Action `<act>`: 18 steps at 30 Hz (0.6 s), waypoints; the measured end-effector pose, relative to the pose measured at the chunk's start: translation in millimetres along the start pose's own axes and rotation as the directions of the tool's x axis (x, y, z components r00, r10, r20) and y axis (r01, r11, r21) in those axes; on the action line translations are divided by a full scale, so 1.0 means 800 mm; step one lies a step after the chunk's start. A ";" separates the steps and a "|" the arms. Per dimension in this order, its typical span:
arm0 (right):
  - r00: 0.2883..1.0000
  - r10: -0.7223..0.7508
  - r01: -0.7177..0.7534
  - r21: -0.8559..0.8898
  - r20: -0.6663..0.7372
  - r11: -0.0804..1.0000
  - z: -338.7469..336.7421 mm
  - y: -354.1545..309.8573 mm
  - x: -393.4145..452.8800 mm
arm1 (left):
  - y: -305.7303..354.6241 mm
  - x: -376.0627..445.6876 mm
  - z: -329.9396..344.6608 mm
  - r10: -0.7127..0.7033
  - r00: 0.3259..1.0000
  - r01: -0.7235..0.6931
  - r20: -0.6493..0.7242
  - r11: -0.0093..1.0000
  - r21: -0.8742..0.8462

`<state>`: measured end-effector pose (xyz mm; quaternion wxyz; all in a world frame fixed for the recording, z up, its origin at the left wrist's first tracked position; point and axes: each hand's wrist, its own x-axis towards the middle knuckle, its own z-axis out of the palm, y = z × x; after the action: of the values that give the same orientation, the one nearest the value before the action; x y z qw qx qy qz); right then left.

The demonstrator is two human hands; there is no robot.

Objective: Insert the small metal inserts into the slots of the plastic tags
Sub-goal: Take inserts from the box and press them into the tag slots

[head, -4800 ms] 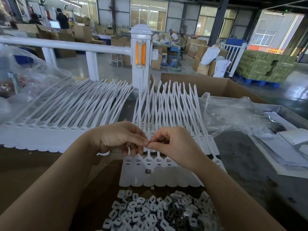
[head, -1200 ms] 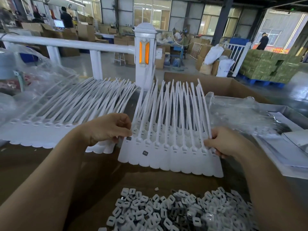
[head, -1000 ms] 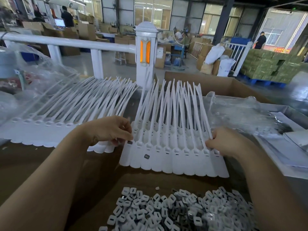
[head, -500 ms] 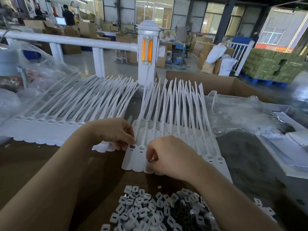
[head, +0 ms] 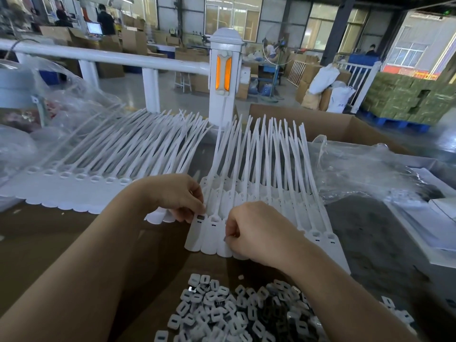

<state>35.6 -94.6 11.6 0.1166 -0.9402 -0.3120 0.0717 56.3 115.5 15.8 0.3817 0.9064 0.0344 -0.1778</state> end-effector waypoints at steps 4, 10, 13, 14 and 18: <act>0.998 -0.055 0.056 -0.022 0.019 0.998 -0.006 0.001 -0.003 | 0.000 0.000 0.000 0.001 1.000 -0.001 0.004 1.000 0.006; 0.990 -0.134 0.132 0.050 0.051 0.990 -0.009 0.002 -0.005 | 0.002 0.000 0.001 -0.011 1.000 0.011 0.005 1.000 -0.017; 0.985 -0.153 0.147 0.086 0.079 0.986 -0.008 0.003 -0.005 | 0.003 -0.001 0.001 -0.012 1.000 0.013 0.007 1.000 -0.024; 0.983 -0.157 0.149 0.094 0.092 0.984 -0.008 0.003 -0.006 | 0.003 -0.001 0.001 -0.014 1.000 0.014 0.007 1.000 -0.024; 0.969 -0.193 0.175 0.123 0.153 0.977 -0.011 0.001 -0.008 | 0.003 -0.001 0.001 -0.021 1.000 0.021 0.012 0.999 -0.032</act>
<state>32.6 -100.8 20.2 0.1478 -0.8903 -0.4020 0.1546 56.1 113.0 17.2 0.3943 0.8987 0.0444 -0.1867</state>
